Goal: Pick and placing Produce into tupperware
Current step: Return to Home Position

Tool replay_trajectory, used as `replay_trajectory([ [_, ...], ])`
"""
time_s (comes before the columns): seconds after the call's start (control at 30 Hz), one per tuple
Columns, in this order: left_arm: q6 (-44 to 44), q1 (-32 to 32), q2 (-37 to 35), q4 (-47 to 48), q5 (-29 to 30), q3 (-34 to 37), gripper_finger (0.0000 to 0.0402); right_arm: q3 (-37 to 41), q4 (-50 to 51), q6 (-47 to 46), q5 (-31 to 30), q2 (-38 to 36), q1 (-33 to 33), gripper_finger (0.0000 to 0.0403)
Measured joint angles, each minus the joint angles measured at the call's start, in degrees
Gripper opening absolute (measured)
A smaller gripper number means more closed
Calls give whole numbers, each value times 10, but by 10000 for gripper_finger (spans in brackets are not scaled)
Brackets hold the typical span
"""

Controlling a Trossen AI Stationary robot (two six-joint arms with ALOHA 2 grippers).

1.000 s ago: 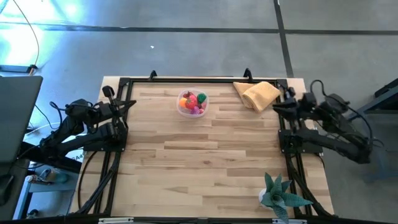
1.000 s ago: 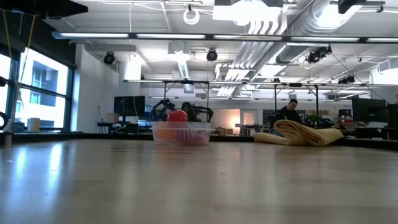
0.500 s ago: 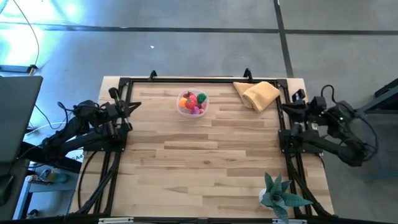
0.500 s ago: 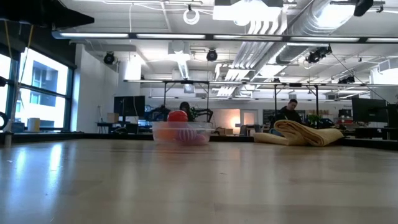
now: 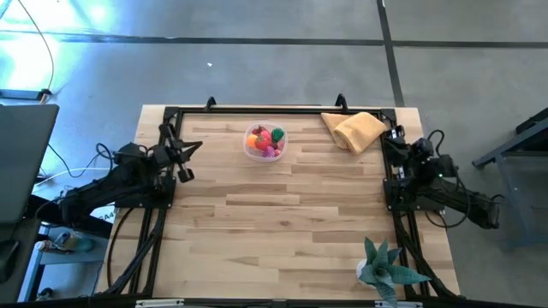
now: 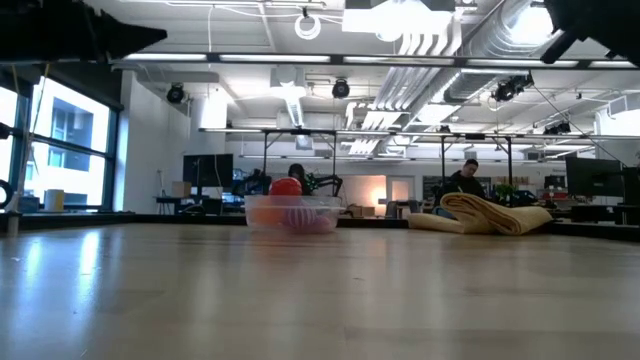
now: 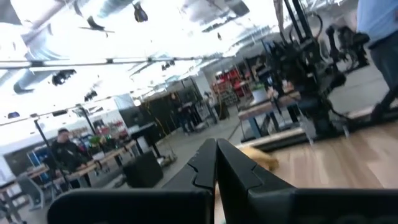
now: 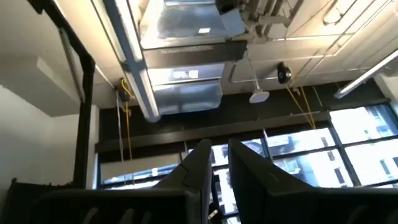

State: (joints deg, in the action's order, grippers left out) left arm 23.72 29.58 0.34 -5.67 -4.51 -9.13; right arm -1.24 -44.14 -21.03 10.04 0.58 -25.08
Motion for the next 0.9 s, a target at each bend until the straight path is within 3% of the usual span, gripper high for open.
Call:
replay_trajectory([
  [0.53,-10,0,0,-49,4,87,3,7,205,-7,1,0,0,44],
  [0.73,31,0,0,19,-8,86,3,7,361,40,-2,1,0,44],
  [0.9,35,0,9,49,31,86,3,7,424,65,-22,4,0,44],
])
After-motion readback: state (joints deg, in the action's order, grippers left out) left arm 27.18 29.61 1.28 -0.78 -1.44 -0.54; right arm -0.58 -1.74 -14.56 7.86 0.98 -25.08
